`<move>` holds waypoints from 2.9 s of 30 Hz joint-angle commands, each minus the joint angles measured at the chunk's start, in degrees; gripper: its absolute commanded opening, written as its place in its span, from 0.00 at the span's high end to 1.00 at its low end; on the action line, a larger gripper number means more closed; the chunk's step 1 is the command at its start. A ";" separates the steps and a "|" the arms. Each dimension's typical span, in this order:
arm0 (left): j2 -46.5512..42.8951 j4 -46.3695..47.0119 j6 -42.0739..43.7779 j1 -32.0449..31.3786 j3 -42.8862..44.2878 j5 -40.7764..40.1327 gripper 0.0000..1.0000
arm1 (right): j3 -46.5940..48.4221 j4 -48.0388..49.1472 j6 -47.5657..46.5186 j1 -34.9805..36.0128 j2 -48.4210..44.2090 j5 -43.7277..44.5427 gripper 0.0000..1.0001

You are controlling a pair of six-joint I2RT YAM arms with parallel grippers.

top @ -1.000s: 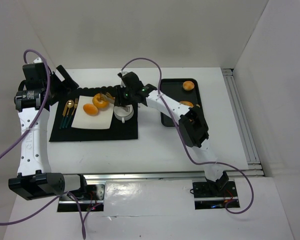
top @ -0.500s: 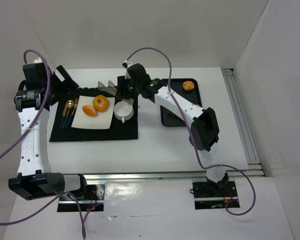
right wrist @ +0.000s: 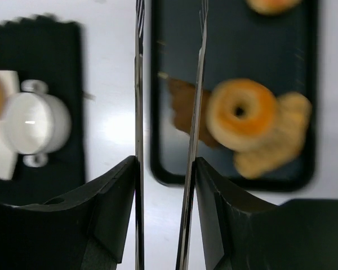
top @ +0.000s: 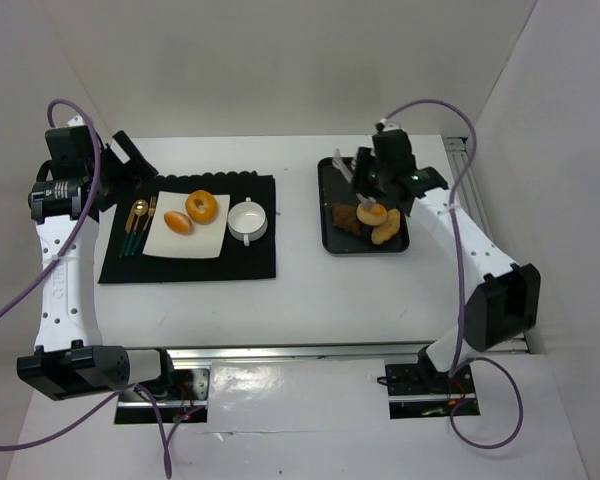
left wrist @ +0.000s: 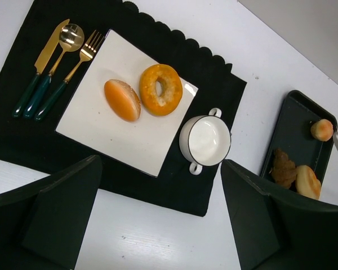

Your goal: Place the bread

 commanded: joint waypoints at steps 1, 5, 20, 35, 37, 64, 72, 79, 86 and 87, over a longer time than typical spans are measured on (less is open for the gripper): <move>-0.40 1.55 -0.03 0.36 0.93 1.25 0.00 | -6.63 -7.30 -0.75 -4.03 -8.05 5.11 0.48; 0.14 2.08 -0.03 0.36 0.93 1.78 0.00 | -10.70 -10.56 -0.75 -9.48 -12.72 4.42 0.48; 1.98 2.78 0.85 -0.26 1.55 3.01 0.01 | -5.44 2.43 1.01 -17.32 1.86 -7.19 0.48; 3.04 3.31 0.85 -0.26 2.16 2.40 0.01 | -2.53 7.27 4.95 -19.42 11.53 -8.50 0.42; 3.04 3.31 0.85 -0.26 2.16 2.40 0.01 | -2.01 8.06 4.96 -19.95 12.06 -9.04 0.42; 2.51 3.31 0.33 -0.26 1.11 3.01 0.01 | -3.86 2.89 0.21 -11.89 -1.91 -11.40 0.71; 1.98 2.79 -0.99 -0.26 1.63 0.37 0.01 | -1.04 -0.64 -5.58 7.78 -0.34 -21.50 0.71; 1.98 2.25 -0.99 -0.26 2.25 -0.77 0.01 | 4.05 1.56 -6.11 19.94 5.02 -22.13 0.71; 0.93 1.73 -0.46 -0.26 2.78 -1.82 0.01 | 10.03 2.70 -6.64 24.78 12.40 -22.66 0.71; 0.93 1.73 -0.46 -0.26 2.78 -1.82 0.01 | 10.73 3.31 -6.64 24.78 13.37 -23.18 0.71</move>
